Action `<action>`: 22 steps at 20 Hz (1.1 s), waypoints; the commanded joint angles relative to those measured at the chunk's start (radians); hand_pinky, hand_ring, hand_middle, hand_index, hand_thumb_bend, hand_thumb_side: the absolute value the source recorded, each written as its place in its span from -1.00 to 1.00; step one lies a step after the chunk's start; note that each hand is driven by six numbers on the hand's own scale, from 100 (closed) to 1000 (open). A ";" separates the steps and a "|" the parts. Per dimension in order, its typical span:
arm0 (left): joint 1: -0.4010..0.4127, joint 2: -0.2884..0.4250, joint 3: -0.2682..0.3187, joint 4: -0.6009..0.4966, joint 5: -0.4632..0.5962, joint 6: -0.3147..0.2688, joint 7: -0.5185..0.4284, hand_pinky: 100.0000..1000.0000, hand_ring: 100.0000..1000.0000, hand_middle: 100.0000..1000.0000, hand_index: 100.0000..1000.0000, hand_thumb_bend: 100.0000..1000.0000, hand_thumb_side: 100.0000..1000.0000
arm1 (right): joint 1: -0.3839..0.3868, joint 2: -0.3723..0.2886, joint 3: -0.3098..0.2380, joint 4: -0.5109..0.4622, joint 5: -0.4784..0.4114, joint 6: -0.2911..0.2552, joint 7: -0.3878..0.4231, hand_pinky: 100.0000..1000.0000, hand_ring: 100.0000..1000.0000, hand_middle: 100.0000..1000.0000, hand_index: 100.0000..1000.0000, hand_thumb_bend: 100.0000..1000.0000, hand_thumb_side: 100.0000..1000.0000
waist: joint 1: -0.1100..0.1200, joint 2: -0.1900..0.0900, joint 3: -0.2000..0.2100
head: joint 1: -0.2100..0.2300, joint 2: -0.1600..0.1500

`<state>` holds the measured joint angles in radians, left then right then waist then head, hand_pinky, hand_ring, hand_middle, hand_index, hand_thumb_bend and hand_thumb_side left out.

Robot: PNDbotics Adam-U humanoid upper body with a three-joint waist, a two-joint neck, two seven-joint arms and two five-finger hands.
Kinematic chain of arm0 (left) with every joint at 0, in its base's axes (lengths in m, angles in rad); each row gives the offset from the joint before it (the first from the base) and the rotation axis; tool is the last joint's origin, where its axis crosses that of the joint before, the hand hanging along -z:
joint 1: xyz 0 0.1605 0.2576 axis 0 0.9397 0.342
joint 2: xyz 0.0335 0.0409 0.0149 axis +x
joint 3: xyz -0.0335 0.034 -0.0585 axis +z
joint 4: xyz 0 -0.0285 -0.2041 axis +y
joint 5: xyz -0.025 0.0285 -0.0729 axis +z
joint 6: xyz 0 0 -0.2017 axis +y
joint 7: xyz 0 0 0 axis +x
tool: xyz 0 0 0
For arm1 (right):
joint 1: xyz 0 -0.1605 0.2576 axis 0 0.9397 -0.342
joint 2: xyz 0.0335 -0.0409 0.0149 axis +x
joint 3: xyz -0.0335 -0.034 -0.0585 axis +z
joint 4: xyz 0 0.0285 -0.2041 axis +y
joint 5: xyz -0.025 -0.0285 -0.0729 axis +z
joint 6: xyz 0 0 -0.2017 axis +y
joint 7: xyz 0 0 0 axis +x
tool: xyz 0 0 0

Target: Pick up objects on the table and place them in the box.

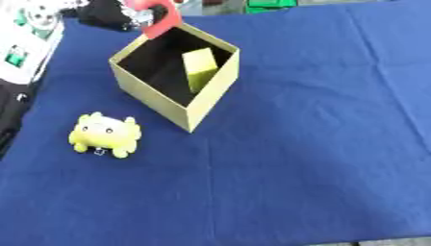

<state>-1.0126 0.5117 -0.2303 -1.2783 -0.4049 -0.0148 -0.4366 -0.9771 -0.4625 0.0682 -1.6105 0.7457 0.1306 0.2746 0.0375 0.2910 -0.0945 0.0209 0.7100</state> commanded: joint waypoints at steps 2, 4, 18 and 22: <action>-0.027 -0.006 -0.003 0.042 0.023 -0.017 -0.001 0.45 0.24 -0.11 0.24 -1.00 0.26 | -0.024 -0.007 -0.008 -0.029 -0.006 0.000 0.003 0.77 0.65 0.51 0.60 -1.00 0.77 | -0.001 -0.016 -0.004 | 0.005 -0.012; -0.025 -0.009 -0.006 0.070 0.005 -0.023 0.003 0.45 0.25 -0.10 0.25 -1.00 0.23 | -0.024 -0.005 -0.009 -0.032 -0.007 0.001 0.005 0.77 0.65 0.51 0.61 -1.00 0.77 | 0.000 -0.016 -0.005 | 0.003 -0.013; 0.007 -0.009 -0.007 0.147 -0.179 -0.104 -0.066 0.72 0.71 0.60 0.82 0.17 0.42 | -0.020 -0.003 -0.014 -0.047 -0.011 0.006 0.004 0.77 0.64 0.51 0.61 -1.00 0.76 | 0.001 -0.013 -0.004 | -0.009 -0.001; 0.009 -0.007 0.011 0.148 -0.209 -0.141 -0.064 0.77 0.76 0.68 0.90 0.89 0.84 | -0.018 -0.002 -0.016 -0.049 -0.013 0.008 0.005 0.77 0.64 0.51 0.61 -1.00 0.76 | 0.000 -0.013 -0.006 | -0.011 -0.001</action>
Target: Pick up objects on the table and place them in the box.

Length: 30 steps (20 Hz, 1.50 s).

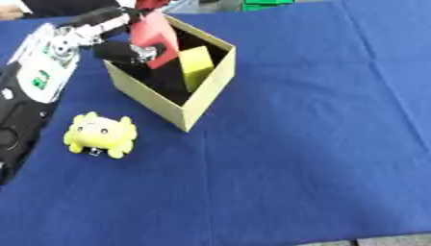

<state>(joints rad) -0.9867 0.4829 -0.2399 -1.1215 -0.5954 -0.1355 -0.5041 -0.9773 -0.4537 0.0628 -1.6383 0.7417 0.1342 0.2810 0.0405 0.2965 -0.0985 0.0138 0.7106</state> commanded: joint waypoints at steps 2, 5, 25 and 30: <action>-0.017 0.022 0.030 -0.008 -0.028 -0.025 0.023 0.78 0.78 0.70 0.92 1.00 0.90 | -0.016 -0.011 -0.012 -0.022 -0.010 0.005 -0.001 0.77 0.64 0.51 0.61 -1.00 0.76 | -0.003 -0.019 -0.001 | -0.004 -0.001; -0.017 0.021 0.040 -0.010 -0.026 -0.023 0.055 0.78 0.78 0.70 0.92 1.00 0.89 | -0.014 -0.011 -0.012 -0.021 -0.013 0.006 0.002 0.77 0.65 0.51 0.61 -1.00 0.77 | -0.003 -0.019 0.000 | -0.006 0.000; 0.041 0.105 0.077 -0.233 0.094 0.061 0.098 0.78 0.75 0.64 0.82 0.83 0.86 | 0.010 -0.019 -0.021 -0.029 -0.013 0.012 -0.011 0.77 0.64 0.51 0.60 -1.00 0.75 | -0.006 -0.040 0.025 | -0.076 0.019; 0.131 0.207 0.079 -0.406 0.136 0.073 0.078 0.77 0.74 0.61 0.78 0.79 0.84 | 0.021 -0.022 -0.023 -0.034 -0.010 0.013 -0.013 0.77 0.64 0.51 0.60 -1.00 0.74 | 0.000 -0.047 0.039 | -0.004 0.025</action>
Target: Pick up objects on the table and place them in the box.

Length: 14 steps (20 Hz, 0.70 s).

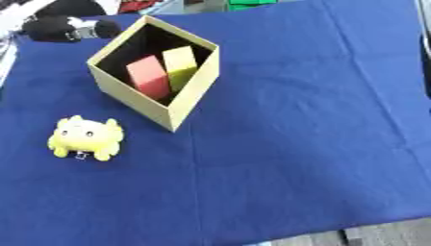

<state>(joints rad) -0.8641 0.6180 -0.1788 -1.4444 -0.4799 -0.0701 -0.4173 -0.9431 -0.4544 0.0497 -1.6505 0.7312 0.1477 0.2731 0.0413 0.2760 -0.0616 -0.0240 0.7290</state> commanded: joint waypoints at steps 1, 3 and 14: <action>0.027 0.088 0.019 -0.108 0.030 0.013 -0.012 0.77 0.74 0.61 0.77 0.79 0.84 | -0.012 -0.021 -0.010 -0.023 0.001 0.000 -0.005 0.77 0.64 0.51 0.60 -1.00 0.74 | 0.000 -0.027 0.004 | 0.048 0.007; 0.059 0.113 0.018 -0.148 0.046 0.022 -0.019 0.76 0.73 0.58 0.75 0.76 0.84 | -0.011 -0.021 -0.010 -0.025 0.002 0.000 -0.005 0.77 0.64 0.51 0.60 -1.00 0.74 | 0.001 -0.028 0.007 | 0.066 0.008; 0.216 0.234 -0.033 -0.356 0.110 -0.001 -0.135 0.73 0.69 0.54 0.74 0.80 0.74 | -0.018 -0.020 -0.010 -0.026 0.002 0.001 -0.003 0.77 0.64 0.51 0.60 -1.00 0.74 | -0.003 -0.019 0.005 | 0.061 -0.002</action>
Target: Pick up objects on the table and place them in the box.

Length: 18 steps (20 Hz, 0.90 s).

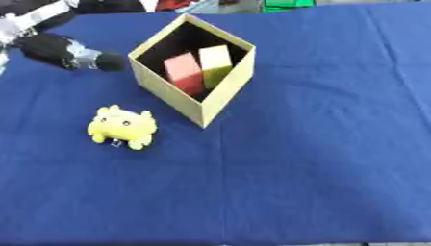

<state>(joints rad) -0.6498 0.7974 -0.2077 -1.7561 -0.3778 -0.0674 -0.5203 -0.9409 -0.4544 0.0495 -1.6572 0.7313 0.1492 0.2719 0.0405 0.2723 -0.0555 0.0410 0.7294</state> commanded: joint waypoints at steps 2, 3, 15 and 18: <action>0.022 0.071 -0.019 -0.068 0.003 -0.008 -0.065 0.73 0.68 0.54 0.72 0.80 0.70 | -0.023 -0.020 -0.009 -0.019 0.000 -0.001 -0.001 0.77 0.64 0.51 0.60 -1.00 0.74 | -0.002 -0.012 -0.002 | -0.008 -0.003; 0.033 0.079 -0.026 -0.078 0.001 -0.009 -0.081 0.74 0.67 0.54 0.72 0.79 0.67 | -0.024 -0.020 -0.008 -0.018 0.000 -0.001 0.000 0.77 0.64 0.51 0.60 -1.00 0.74 | -0.002 -0.011 -0.003 | -0.010 -0.004; 0.101 0.137 -0.084 -0.169 -0.151 0.006 -0.222 0.66 0.59 0.48 0.69 0.76 0.46 | -0.027 -0.018 -0.009 -0.017 -0.006 0.001 0.000 0.77 0.64 0.51 0.60 -1.00 0.75 | -0.007 -0.004 -0.006 | -0.024 -0.011; 0.115 0.140 -0.086 -0.172 -0.193 0.027 -0.218 0.65 0.57 0.46 0.67 0.77 0.46 | -0.026 -0.017 -0.010 -0.017 -0.007 0.001 0.000 0.78 0.64 0.51 0.60 -1.00 0.75 | -0.008 -0.004 -0.005 | -0.024 -0.010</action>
<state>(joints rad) -0.5279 0.8987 -0.2987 -1.9121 -0.5537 -0.0489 -0.7373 -0.9469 -0.4545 0.0495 -1.6572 0.7286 0.1497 0.2724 0.0342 0.2845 -0.0616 0.0187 0.7278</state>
